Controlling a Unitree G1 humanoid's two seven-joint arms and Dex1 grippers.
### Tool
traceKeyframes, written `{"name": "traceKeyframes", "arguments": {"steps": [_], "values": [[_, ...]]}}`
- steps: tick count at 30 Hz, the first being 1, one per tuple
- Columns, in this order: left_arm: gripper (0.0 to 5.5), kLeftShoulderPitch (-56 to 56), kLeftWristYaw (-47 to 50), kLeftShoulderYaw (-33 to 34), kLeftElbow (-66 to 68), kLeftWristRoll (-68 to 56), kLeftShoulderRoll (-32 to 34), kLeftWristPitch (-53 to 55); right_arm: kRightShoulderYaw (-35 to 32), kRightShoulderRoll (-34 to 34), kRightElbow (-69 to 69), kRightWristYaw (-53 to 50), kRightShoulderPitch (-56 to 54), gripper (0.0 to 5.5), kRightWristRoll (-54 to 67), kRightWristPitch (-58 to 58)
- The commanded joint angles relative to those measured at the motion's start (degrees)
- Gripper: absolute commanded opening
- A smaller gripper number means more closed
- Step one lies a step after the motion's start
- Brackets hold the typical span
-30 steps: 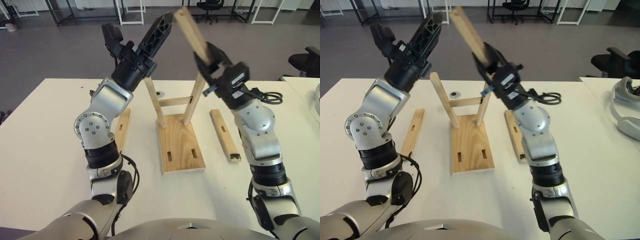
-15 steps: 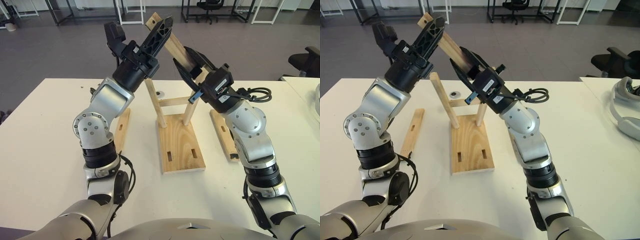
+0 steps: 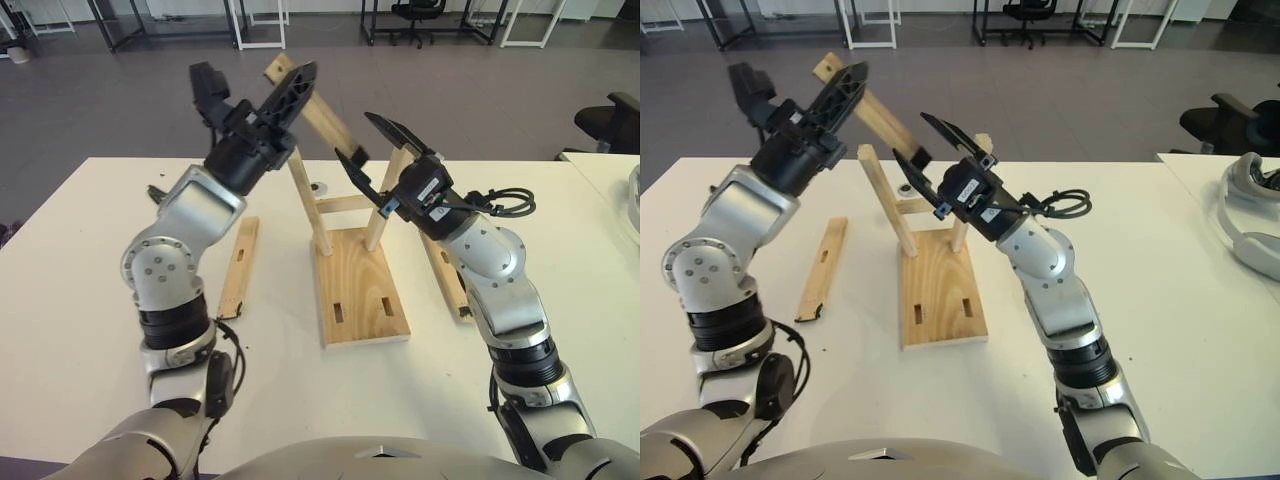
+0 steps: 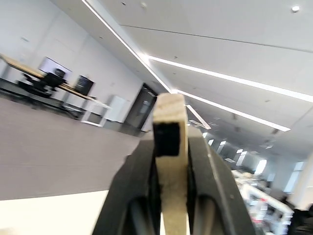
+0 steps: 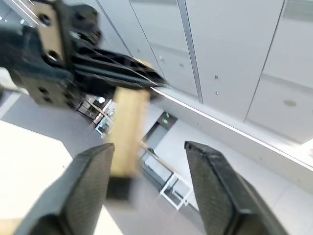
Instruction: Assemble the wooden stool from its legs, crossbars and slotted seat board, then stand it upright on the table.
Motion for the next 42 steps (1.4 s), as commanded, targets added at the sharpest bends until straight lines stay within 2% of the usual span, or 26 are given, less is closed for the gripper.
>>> {"name": "traceKeyframes", "arguments": {"steps": [1, 4, 8, 13, 21, 29, 36, 42], "values": [[0.40, 9.63, -9.35, 4.09, 6.74, 14.69, 10.84, -7.98, -7.02, -3.31, 2.64, -1.84, 9.21, 2.96, -0.55, 0.22], [0.40, 14.40, -14.33, -2.13, 22.51, 31.02, 10.68, -20.31, -8.95, -4.10, 13.73, -6.92, 12.65, 2.96, -5.67, -4.21], [0.40, 15.65, -13.60, -0.80, 34.49, 35.01, 3.64, -27.34, -9.33, -5.61, 27.49, -12.04, 12.95, 2.96, -10.85, -11.46], [0.40, 17.72, -12.47, 3.91, 32.46, 31.75, -0.41, -27.49, -8.83, -4.99, 34.08, -14.46, 12.90, 2.96, -12.01, -16.47], [0.40, 19.20, -11.06, 4.59, 29.10, 32.21, -2.47, -25.32, -8.51, -4.71, 37.06, -15.69, 12.36, 2.96, -12.57, -18.59], [0.40, 18.95, -10.39, 4.61, 32.91, 35.03, -4.00, -27.39, -7.50, -4.40, 37.91, -16.41, 11.89, 2.96, -13.70, -19.06], [0.40, 22.49, -7.51, 1.77, 35.51, 40.95, -3.43, -27.60, -7.17, -4.72, 37.79, -17.00, 12.03, 2.96, -14.23, -18.99], [0.40, 29.60, -5.90, -5.29, 29.33, 49.92, 3.17, -20.91, -7.32, -5.11, 37.56, -17.62, 12.27, 2.96, -14.78, -18.78]]}}
